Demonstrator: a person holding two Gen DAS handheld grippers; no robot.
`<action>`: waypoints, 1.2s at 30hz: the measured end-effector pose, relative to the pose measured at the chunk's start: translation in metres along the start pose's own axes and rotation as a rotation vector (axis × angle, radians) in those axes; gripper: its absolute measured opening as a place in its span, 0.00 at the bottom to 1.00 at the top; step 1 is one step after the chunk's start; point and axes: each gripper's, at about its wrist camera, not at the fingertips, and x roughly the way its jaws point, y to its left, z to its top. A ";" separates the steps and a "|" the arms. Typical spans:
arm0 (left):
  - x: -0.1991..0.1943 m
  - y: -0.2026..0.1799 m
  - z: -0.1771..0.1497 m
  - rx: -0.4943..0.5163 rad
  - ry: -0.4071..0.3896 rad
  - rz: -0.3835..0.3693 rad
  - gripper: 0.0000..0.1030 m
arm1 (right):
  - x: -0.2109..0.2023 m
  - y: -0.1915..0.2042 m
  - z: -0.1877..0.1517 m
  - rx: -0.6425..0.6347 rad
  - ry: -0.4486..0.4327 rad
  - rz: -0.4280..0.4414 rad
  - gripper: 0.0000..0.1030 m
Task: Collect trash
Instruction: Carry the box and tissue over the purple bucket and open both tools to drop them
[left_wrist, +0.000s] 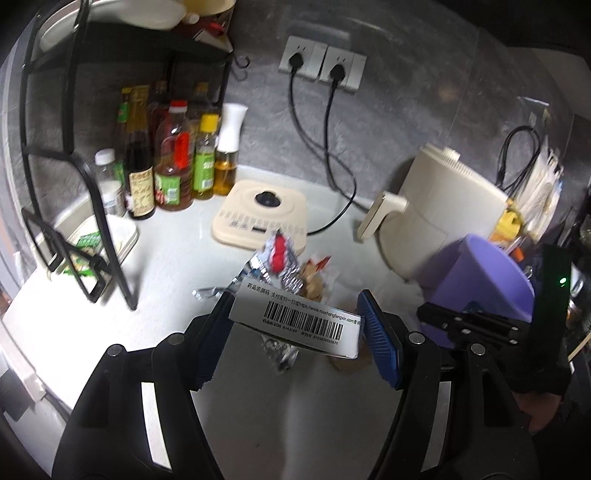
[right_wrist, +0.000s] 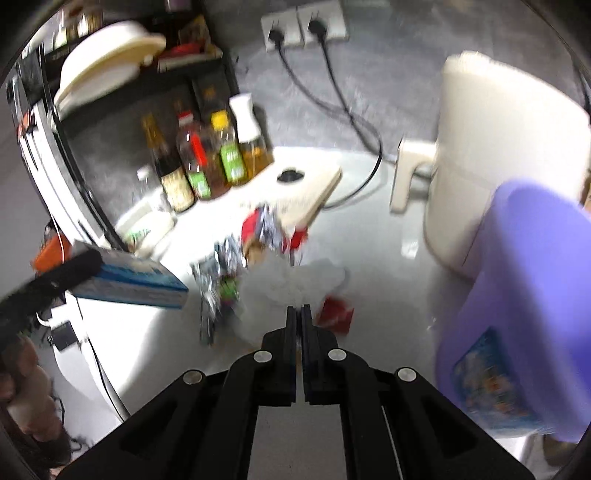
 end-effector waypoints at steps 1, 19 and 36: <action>0.000 -0.002 0.003 0.002 -0.006 -0.010 0.66 | -0.007 0.000 0.005 0.005 -0.021 -0.006 0.03; 0.019 -0.075 0.054 0.138 -0.070 -0.234 0.66 | -0.107 -0.080 0.041 0.180 -0.279 -0.225 0.07; 0.043 -0.188 0.071 0.287 -0.039 -0.499 0.66 | -0.166 -0.159 -0.020 0.368 -0.338 -0.446 0.59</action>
